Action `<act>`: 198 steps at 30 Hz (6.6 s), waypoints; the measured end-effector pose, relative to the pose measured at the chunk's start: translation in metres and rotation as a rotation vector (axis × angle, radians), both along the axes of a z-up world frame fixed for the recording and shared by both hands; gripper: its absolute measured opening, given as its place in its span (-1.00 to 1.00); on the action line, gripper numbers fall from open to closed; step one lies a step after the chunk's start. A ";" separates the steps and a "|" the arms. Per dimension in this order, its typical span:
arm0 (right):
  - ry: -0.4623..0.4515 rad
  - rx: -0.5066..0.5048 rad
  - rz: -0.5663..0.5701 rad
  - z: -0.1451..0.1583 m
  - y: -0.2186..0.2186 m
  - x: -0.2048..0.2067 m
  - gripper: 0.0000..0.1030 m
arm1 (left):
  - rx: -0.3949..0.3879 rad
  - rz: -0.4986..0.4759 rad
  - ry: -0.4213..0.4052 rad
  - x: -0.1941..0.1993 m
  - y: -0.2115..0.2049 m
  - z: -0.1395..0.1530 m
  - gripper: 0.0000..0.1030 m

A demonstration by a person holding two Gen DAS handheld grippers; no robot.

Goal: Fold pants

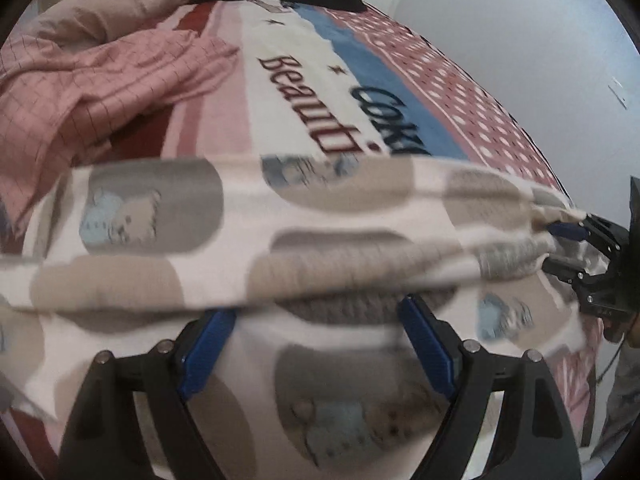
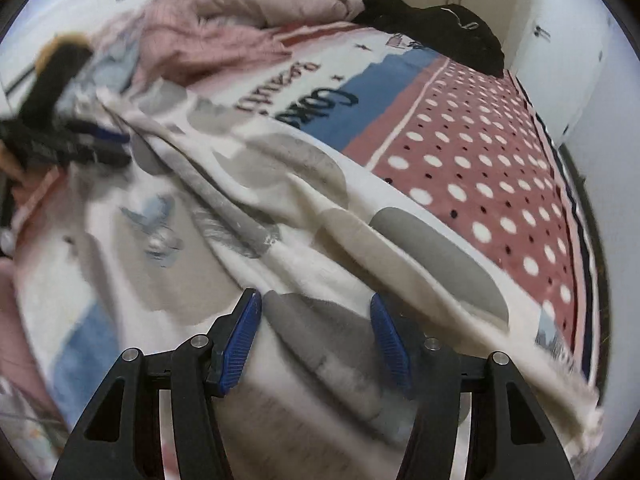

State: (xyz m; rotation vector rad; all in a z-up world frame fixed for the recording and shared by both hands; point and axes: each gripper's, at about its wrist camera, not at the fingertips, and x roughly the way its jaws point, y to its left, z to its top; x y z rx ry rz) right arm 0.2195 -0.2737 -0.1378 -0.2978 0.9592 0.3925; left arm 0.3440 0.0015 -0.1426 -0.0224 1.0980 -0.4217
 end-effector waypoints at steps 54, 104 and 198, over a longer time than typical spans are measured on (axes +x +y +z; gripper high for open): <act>-0.051 -0.051 -0.037 0.021 0.040 0.077 -0.40 | -0.121 0.256 -0.079 -0.053 0.137 0.030 0.63; -0.066 0.121 0.446 0.006 0.348 0.119 -0.06 | -0.220 0.507 -0.064 -0.060 0.243 -0.018 0.63; -0.156 0.204 -0.322 0.019 0.043 0.003 -0.53 | -0.023 -0.002 -0.134 -0.102 -0.017 -0.006 0.65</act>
